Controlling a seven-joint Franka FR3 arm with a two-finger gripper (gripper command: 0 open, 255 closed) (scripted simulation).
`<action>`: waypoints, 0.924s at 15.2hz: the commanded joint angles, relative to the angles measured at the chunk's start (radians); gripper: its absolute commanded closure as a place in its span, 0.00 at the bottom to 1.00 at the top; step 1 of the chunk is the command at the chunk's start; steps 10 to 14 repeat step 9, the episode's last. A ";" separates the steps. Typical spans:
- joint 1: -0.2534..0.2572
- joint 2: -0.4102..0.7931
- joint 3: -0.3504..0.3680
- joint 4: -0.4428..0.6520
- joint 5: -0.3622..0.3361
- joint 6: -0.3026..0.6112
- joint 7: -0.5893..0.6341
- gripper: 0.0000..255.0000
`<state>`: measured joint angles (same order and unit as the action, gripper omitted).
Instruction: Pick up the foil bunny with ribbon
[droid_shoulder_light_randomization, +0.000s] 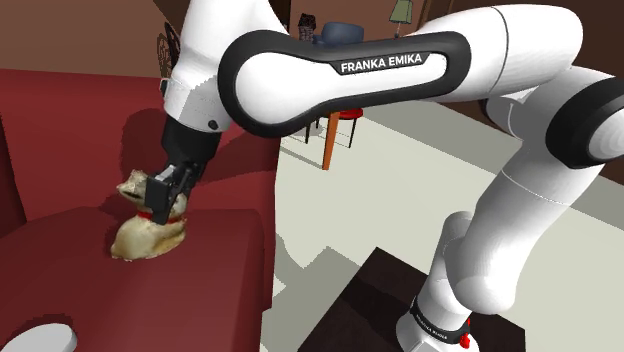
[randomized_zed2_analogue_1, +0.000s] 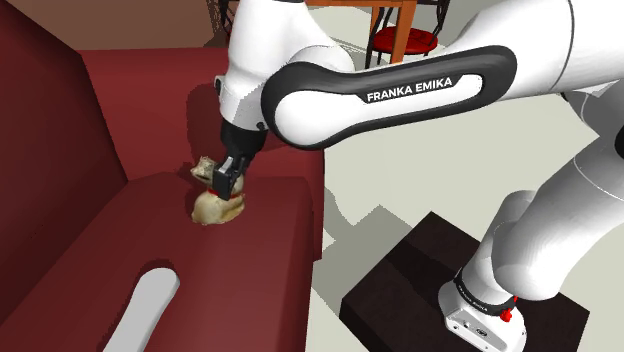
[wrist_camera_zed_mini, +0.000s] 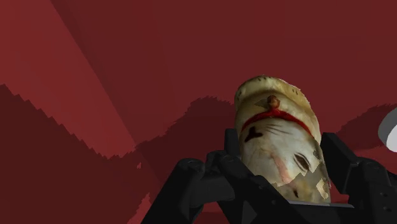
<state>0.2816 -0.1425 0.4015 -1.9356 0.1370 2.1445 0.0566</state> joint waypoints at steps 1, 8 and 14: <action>-0.001 0.001 -0.002 0.031 -0.002 -0.031 0.002 1.00; -0.004 0.006 -0.003 0.119 -0.009 -0.113 0.010 1.00; -0.004 0.006 -0.003 0.119 -0.009 -0.113 0.010 1.00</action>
